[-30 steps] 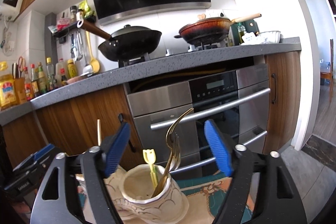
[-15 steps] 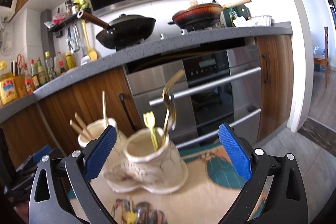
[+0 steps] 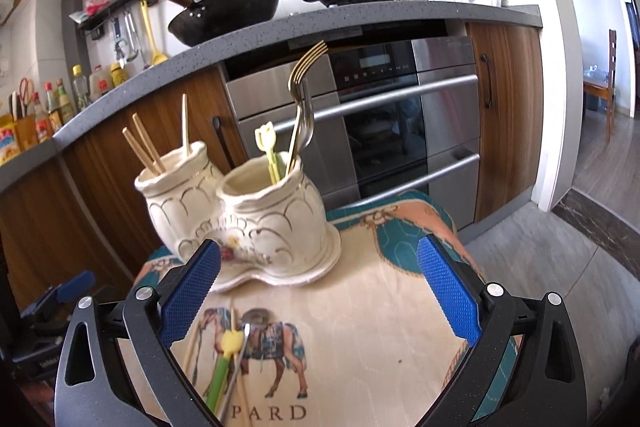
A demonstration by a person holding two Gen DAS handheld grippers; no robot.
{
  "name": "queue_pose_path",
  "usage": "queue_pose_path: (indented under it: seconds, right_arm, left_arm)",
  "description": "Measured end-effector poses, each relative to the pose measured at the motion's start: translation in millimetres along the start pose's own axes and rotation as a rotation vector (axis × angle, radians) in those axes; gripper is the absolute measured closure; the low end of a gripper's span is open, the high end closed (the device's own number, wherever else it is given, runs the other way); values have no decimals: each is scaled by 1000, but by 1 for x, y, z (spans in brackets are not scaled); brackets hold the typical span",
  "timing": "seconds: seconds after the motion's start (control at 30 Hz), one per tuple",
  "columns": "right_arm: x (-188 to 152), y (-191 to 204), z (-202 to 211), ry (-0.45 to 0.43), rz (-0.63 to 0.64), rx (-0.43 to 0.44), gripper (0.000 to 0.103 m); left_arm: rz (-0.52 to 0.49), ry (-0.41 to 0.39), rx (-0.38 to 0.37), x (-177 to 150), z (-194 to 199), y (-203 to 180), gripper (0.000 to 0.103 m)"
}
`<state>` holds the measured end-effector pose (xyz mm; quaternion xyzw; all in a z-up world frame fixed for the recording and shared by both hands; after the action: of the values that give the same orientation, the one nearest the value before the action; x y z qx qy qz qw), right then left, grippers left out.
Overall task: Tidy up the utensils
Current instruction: 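Move both tools back down to the utensils on the cloth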
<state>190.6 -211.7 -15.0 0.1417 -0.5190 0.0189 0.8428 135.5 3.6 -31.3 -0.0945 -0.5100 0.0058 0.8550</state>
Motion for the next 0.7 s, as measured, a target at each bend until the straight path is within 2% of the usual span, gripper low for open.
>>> queue_pose_path:
  seconds: [0.23, 0.4, 0.53, 0.7]
  right_arm:
    - [-8, 6, -6, 26, 30, -2, 5]
    - [-7, 8, -8, 26, 50, 2, 5]
    - [-6, 8, -8, 22, 59, 2, 5]
    - [-5, 9, -9, 24, 63, 10, 5]
  left_arm:
    - [-45, 165, -2, -31, -17, -8, 6]
    - [-77, 267, -32, -49, -24, -16, 7]
    - [-153, 363, -63, -68, -34, -28, 25]
    - [-194, 410, -85, -76, -37, -33, 47]
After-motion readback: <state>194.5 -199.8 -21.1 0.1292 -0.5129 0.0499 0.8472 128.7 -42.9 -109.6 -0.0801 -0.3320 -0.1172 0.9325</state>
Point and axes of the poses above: each gripper's, at about its wrist camera, not at the fingertips, and z roughly against the way its jaws point, y to its left, x to its top, the point moved 7 cm from there along -z, roughly the way its jaws point, and after that the axes turned 5 degrees about -x, right-handed, at the moved point
